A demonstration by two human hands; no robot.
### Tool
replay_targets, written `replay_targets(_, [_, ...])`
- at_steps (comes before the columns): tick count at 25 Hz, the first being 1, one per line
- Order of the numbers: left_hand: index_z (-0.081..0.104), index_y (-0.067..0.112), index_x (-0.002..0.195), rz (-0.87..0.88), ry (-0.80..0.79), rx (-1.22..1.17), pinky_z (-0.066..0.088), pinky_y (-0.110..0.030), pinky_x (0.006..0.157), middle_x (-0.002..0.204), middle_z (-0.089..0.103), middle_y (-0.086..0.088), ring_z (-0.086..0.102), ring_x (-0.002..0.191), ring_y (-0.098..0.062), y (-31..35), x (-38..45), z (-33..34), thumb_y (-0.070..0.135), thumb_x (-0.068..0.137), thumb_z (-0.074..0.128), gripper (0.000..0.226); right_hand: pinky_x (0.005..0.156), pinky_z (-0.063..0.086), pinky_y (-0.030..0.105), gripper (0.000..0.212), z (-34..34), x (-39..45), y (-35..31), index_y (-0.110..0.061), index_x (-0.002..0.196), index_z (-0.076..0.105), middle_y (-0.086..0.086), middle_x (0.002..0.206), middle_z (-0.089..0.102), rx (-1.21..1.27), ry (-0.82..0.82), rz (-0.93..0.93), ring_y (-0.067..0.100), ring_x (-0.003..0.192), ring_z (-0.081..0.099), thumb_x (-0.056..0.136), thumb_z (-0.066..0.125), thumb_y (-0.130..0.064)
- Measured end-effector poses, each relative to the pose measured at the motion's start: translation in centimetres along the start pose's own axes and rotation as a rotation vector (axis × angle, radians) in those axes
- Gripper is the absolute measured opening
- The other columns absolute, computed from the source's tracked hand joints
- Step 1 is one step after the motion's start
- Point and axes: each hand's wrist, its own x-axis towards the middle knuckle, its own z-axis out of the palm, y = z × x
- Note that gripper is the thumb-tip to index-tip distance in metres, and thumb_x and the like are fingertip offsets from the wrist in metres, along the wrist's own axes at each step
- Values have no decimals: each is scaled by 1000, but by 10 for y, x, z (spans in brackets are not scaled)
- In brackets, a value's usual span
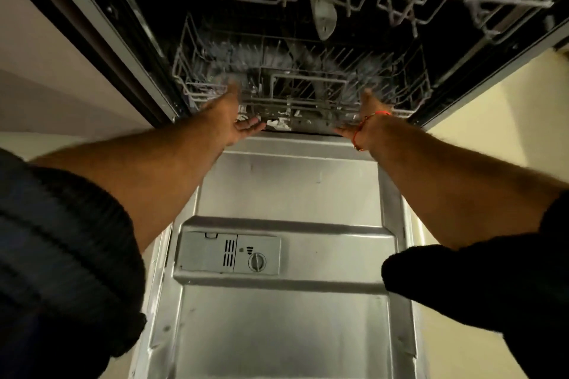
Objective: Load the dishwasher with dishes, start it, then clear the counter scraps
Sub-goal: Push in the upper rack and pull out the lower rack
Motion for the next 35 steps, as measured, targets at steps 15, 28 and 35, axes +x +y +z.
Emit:
replay_targets(15, [43,16,142,-114,41,25,63,-43,64,123,64,-16,76,89,-30,-68,-54,-48,41,105,46,45,70,59,51,13,-57,-27,74,-4,94,49,17,91,53,111,58,82,37,76,63,99,50,-17])
replay_targets(28, [48,15,135,-252,99,86,63,-50,70,114,68,-14,75,87,-26,-169,-155,-124,44,106,41,41,45,57,38,40,-135,-121,181,-2,136,42,21,104,57,164,246,194,35,75,66,96,47,-7])
replay_targets(35, [48,20,138,-292,140,173,63,-46,65,144,52,-12,76,92,-20,-211,-190,-159,43,107,40,39,51,60,37,21,-162,-182,210,-2,111,52,20,96,58,207,286,248,34,75,66,91,46,4])
